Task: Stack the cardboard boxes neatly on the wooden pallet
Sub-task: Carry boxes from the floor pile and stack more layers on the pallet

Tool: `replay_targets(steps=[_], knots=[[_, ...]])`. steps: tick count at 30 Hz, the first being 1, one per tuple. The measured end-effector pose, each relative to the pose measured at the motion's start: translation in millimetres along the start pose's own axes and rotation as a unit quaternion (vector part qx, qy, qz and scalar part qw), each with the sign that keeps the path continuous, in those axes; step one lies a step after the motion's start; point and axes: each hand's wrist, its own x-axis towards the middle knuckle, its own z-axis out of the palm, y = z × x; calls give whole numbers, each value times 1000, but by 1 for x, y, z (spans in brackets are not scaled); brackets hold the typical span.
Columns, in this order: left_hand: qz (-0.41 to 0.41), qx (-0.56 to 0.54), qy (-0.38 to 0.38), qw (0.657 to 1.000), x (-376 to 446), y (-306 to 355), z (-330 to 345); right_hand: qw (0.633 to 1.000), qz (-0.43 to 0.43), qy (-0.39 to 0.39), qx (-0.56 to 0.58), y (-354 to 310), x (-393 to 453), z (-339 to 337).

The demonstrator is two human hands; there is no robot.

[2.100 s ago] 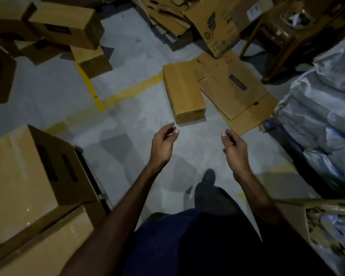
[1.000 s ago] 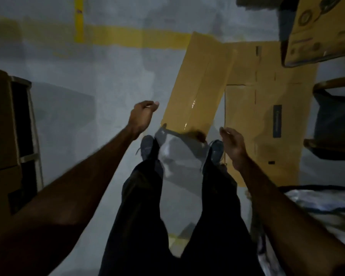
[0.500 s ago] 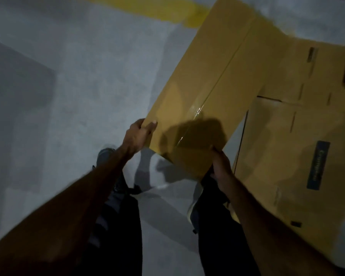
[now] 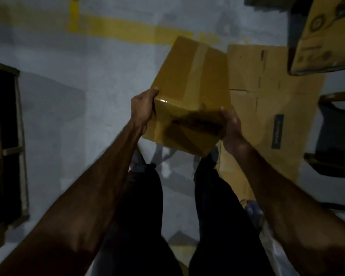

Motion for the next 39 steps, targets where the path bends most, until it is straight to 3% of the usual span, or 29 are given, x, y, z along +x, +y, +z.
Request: replay_targets(steps=[8, 18, 27, 33, 39], knots=[[-69, -129, 84, 986, -165, 67, -103, 997, -60, 8, -46, -83, -166, 35], [-12, -214, 245, 946, -314, 45, -194, 969, -132, -135, -161, -119, -301, 85], [13, -398, 396, 827, -423, -35, -239, 880, -202, -297, -310, -126, -389, 154], [13, -479, 479, 736, -485, -116, -309, 823, -227, -370, -366, -59, -478, 215], [-14, -524, 545, 654, -560, -213, -381, 738, -260, -447, -433, 42, -575, 276]])
